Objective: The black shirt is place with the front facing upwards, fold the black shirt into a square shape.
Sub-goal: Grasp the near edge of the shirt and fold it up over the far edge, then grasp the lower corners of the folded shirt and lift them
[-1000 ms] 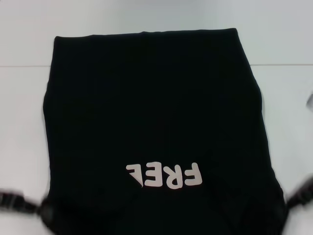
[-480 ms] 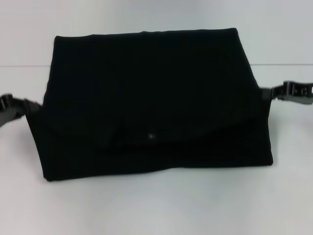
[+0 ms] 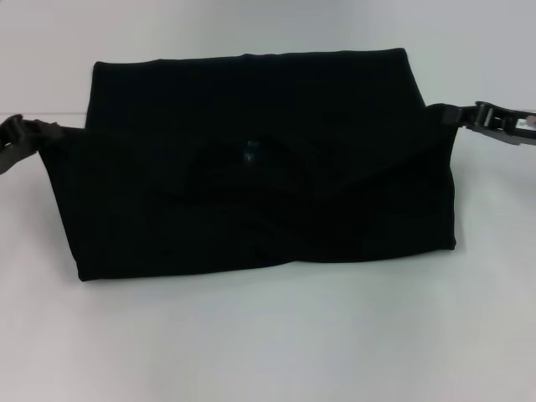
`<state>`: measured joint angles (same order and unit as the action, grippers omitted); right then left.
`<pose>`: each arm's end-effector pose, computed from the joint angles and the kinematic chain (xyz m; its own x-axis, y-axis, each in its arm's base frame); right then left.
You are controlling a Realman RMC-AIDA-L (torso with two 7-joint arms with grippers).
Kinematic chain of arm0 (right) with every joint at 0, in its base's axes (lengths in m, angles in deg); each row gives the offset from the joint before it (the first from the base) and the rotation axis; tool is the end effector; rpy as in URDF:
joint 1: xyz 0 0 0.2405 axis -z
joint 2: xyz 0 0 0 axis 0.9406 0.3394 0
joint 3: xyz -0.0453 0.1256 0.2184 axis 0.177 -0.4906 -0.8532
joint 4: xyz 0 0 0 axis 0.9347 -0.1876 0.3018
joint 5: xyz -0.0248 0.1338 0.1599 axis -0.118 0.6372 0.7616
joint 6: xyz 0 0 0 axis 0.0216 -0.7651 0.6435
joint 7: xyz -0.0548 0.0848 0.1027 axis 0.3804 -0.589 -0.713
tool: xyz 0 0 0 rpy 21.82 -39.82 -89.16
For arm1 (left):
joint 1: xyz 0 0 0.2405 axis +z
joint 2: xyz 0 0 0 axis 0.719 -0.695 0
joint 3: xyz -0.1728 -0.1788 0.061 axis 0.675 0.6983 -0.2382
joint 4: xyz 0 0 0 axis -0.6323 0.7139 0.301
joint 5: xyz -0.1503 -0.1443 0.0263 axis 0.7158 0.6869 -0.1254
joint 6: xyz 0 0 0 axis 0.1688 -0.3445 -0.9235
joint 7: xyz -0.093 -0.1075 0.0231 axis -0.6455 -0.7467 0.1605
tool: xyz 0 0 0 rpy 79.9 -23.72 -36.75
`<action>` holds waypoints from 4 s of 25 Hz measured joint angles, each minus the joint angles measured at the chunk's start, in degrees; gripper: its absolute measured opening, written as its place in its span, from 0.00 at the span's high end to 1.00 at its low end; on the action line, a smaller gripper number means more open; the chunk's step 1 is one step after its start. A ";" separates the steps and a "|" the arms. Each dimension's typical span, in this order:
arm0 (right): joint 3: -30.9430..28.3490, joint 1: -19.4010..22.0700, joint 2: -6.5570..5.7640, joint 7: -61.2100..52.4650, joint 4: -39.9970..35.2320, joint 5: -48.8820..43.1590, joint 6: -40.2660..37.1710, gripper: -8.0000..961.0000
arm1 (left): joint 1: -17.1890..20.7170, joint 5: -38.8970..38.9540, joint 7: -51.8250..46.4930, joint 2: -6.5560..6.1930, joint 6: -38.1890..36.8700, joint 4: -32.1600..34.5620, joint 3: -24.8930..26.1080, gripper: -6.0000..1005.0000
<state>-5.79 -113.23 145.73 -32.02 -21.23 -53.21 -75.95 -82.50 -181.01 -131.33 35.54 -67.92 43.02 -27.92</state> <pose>0.2676 0.4377 0.0469 0.2941 -0.6626 -0.6889 -0.9512 -0.2732 -0.1433 -0.3287 0.3891 0.1037 0.0207 0.6418 0.7666 0.9958 -0.0817 0.0415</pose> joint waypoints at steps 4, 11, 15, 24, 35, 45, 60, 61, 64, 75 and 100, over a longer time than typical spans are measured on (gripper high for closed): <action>0.13 -0.90 2.23 3.85 0.10 0.58 5.35 0.94 | -1.29 0.94 3.48 1.62 6.11 -1.65 -0.09 0.96; 0.81 -3.66 5.07 10.28 3.05 0.88 15.05 0.89 | -3.06 1.66 8.23 3.84 14.87 -4.05 -0.07 0.95; 0.87 -4.96 5.53 15.49 5.94 1.05 19.64 0.85 | -3.79 1.70 9.40 5.68 20.16 -4.40 -0.42 0.95; 0.63 -2.61 4.87 19.25 6.81 8.11 19.57 0.75 | -3.36 1.71 10.18 6.09 22.94 -6.42 -0.80 0.75; 1.37 3.64 0.97 26.13 5.72 12.49 -2.88 0.28 | 2.73 0.91 2.51 -1.02 2.49 -7.82 -4.16 0.42; 5.41 8.51 2.79 42.96 5.58 6.17 -18.31 0.06 | 8.40 0.69 -0.73 -3.20 -7.09 -4.16 -14.21 0.23; 7.13 8.49 3.82 42.82 5.73 4.72 -17.65 0.05 | 5.73 -2.09 -1.01 -1.48 -2.16 -5.21 -15.83 0.24; 7.14 8.52 3.83 42.81 5.68 4.72 -17.70 0.05 | 5.73 -2.09 -1.01 -1.48 -2.16 -5.21 -15.83 0.24; 7.10 8.61 3.83 42.78 5.64 4.73 -18.02 0.05 | 5.66 -2.09 -1.51 -1.58 -2.06 -5.75 -15.94 0.24; 6.90 8.36 3.83 42.78 5.57 4.73 -17.76 0.05 | 4.60 -2.09 -3.85 -1.44 -3.55 -5.92 -19.72 0.25; 7.50 5.79 -1.18 9.79 -6.96 -4.14 -18.18 0.05 | 3.63 -3.49 -3.79 -2.19 -2.53 -5.82 -21.78 0.92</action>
<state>1.71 -107.43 144.55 -22.23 -28.18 -57.35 -94.13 -78.87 -184.50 -135.13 33.35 -70.45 37.19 -49.69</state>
